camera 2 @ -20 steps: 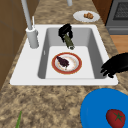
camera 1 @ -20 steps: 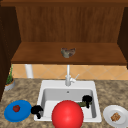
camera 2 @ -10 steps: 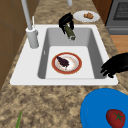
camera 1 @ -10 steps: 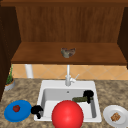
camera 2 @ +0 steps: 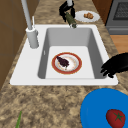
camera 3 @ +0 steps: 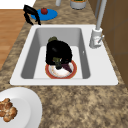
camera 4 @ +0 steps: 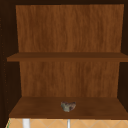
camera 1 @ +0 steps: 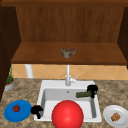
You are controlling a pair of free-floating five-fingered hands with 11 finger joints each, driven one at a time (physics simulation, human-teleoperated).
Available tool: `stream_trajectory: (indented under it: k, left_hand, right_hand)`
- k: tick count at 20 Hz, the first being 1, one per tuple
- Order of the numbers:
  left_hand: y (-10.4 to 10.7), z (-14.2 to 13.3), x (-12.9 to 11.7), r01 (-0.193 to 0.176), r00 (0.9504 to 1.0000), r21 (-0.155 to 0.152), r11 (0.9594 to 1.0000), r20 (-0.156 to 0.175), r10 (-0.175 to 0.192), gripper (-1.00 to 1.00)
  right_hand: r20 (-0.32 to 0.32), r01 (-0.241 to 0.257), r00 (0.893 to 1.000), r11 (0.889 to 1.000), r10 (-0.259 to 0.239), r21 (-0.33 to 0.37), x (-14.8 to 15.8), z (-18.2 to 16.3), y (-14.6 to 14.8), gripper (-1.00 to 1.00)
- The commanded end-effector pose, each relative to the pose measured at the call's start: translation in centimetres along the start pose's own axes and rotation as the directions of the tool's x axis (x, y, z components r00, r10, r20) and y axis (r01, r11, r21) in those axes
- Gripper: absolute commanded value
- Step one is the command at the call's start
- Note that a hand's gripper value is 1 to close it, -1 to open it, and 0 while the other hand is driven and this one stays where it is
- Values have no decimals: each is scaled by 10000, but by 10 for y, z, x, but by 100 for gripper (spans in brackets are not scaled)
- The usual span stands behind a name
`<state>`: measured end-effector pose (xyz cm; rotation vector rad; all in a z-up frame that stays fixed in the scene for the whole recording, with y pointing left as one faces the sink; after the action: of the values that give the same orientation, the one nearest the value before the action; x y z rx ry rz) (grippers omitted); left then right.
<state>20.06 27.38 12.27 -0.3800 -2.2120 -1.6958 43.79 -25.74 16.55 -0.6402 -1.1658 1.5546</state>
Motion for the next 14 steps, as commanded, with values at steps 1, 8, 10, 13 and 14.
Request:
stream_trajectory:
  k: [1,8,10,13,14]
  left_hand:
    - [0,0,0,0,10000,0,10000,0,0,0]
    - [0,0,0,0,10000,0,10000,0,0,0]
    - [0,0,0,0,10000,0,10000,0,0,0]
    - [0,0,0,0,10000,0,10000,0,0,0]
    - [0,0,0,0,10000,0,10000,0,0,0]
  right_hand:
    - [-43,-75,10000,9999,76,66,-8,16,-29,100]
    - [38,175,9998,9996,-176,220,-39,34,-67,100]
    - [47,206,9998,9994,-208,294,-51,33,-71,100]
    - [115,205,9997,9998,-206,78,-73,33,-74,100]
    - [114,195,9997,9998,-196,94,-80,32,-76,100]
